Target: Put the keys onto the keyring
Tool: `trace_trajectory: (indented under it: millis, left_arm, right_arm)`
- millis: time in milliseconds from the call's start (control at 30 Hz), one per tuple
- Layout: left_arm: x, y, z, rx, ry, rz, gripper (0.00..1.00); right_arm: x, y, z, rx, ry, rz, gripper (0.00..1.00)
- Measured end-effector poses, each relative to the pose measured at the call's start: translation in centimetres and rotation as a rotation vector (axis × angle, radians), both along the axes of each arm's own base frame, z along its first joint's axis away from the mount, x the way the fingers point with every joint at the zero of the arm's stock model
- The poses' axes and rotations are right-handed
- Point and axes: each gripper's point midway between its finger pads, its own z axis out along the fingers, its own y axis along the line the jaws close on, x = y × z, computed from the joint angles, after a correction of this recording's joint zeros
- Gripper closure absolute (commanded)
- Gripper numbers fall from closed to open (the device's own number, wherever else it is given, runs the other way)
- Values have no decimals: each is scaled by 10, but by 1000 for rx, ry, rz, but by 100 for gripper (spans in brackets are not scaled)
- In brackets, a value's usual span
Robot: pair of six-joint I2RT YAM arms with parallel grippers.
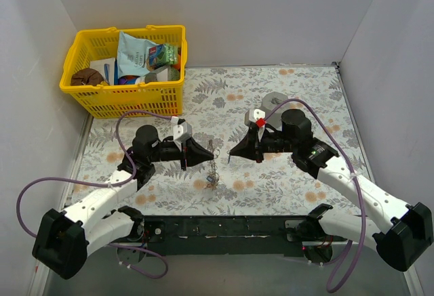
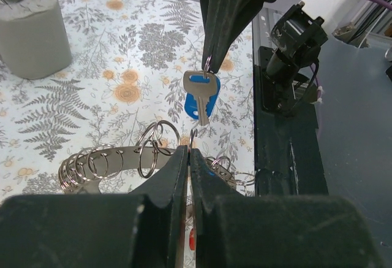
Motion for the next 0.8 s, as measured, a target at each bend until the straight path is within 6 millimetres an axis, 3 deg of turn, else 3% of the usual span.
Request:
trace_trajectory:
  millis: [200,400,600,800]
  left_arm:
    - [2,-16,-36,69,63,14,100]
    - [6,-18,-74,124,121,44,100]
    - [10,-25,-90,145,140,41,100]
    - [15,-34,-89,159,136,28,100]
  right_arm:
    - [2,-1,-4,-7,5,-9,99]
    - [7,-9,-28,-51,47,-47,99]
    - [3,-17,-54,-100,107,-69,99]
    - [0,-17,-55,-100,116,-55,99]
